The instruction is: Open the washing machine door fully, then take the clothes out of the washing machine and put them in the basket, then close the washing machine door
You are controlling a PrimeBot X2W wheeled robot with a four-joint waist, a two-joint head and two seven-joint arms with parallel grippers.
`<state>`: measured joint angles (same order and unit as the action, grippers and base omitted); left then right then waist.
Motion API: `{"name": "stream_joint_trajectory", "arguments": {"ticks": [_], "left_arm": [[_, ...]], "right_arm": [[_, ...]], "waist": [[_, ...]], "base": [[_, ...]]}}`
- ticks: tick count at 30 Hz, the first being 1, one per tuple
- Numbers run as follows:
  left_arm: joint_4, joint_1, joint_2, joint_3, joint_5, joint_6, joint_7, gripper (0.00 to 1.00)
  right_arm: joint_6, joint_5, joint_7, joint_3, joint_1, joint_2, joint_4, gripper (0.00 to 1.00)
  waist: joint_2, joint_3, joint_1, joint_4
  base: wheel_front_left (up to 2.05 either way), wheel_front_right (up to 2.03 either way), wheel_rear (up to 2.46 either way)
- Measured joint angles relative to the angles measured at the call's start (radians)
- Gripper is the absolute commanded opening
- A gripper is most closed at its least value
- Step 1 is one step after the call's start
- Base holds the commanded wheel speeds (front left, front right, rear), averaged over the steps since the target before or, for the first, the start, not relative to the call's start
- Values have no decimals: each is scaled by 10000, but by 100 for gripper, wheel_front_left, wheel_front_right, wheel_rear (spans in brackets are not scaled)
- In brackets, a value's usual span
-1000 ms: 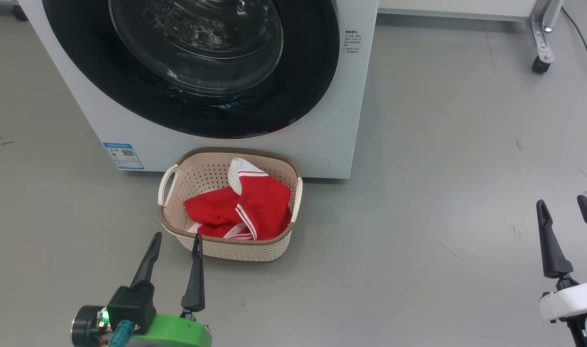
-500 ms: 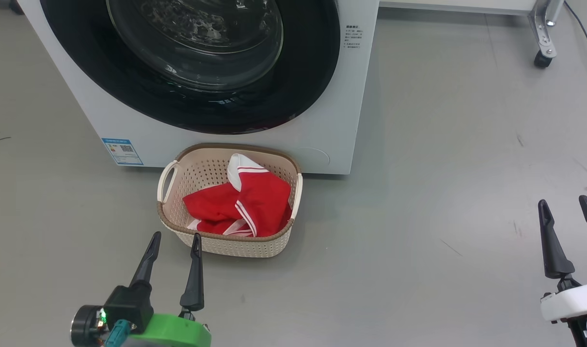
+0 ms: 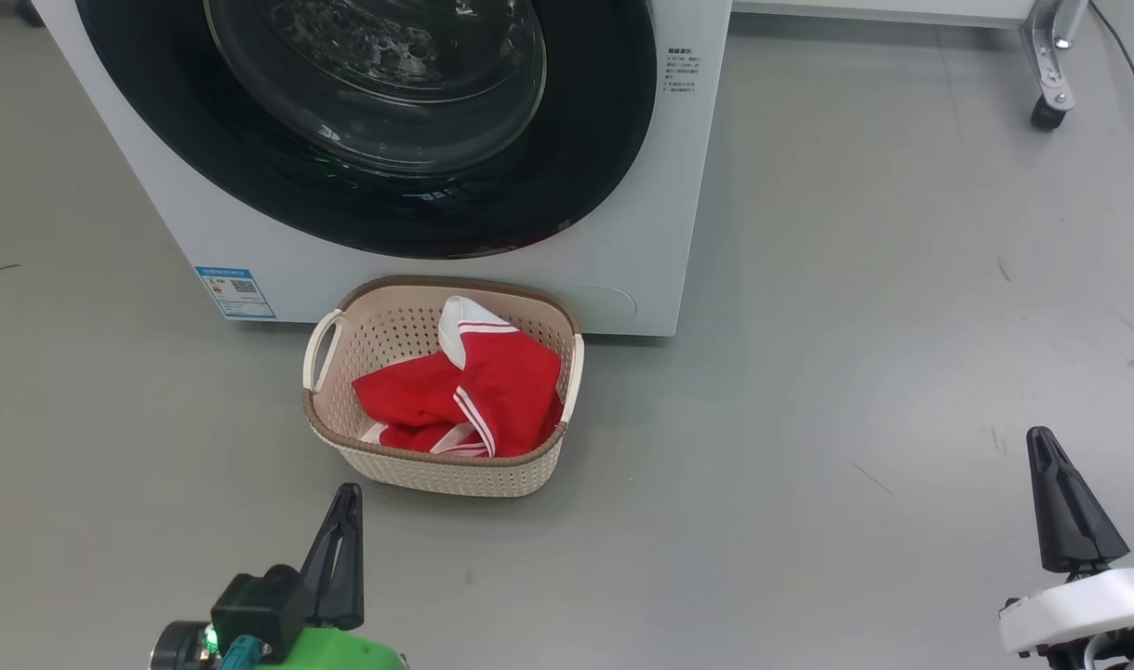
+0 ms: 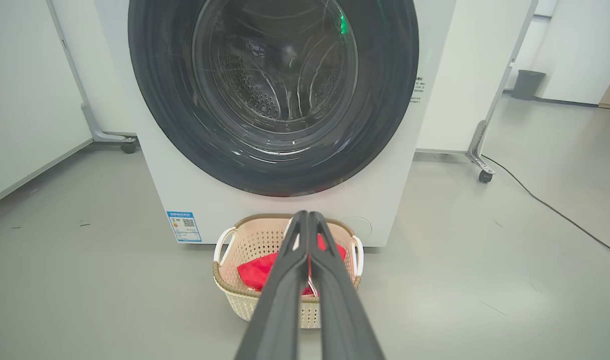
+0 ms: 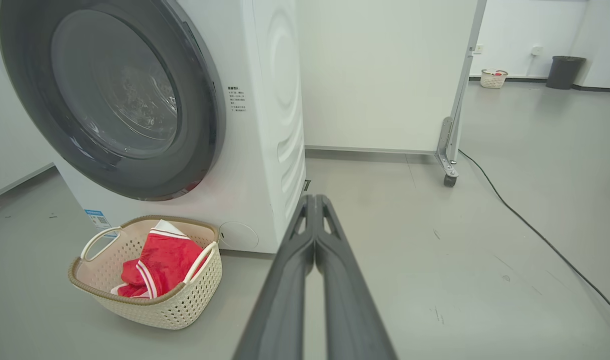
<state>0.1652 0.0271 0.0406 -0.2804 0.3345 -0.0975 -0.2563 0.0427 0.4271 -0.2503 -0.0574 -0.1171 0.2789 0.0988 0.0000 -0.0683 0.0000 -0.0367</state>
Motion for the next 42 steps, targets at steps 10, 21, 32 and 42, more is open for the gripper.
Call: {"name": "stream_joint_trajectory", "arguments": {"ticks": [10, 21, 32, 42], "left_arm": [[-249, 224, 0, -13, 1179, 184, 10, 0], [-299, 224, 13, 410, 2805, 326, 370, 0], [-282, 209, 104, 686, 4362, 499, 713, 0], [-169, 181, 199, 928, 5751, 675, 1030, 0]], "right_arm": [[29, 1177, 257, 73, 14, -194, 48, 0], [104, 2537, 660, 249, 81, -458, 171, 0], [178, 3843, 1020, 451, 297, -683, 376, 0], [274, 5039, 1386, 604, 512, -915, 558, 0]], "waist": [[0, 67, 0, 40], [0, 132, 0, 87], [0, 201, 0, 130], [0, 265, 0, 166]], "base": [[0, 0, 0], [0, 0, 0], [0, 0, 0], [0, 0, 0]]}}
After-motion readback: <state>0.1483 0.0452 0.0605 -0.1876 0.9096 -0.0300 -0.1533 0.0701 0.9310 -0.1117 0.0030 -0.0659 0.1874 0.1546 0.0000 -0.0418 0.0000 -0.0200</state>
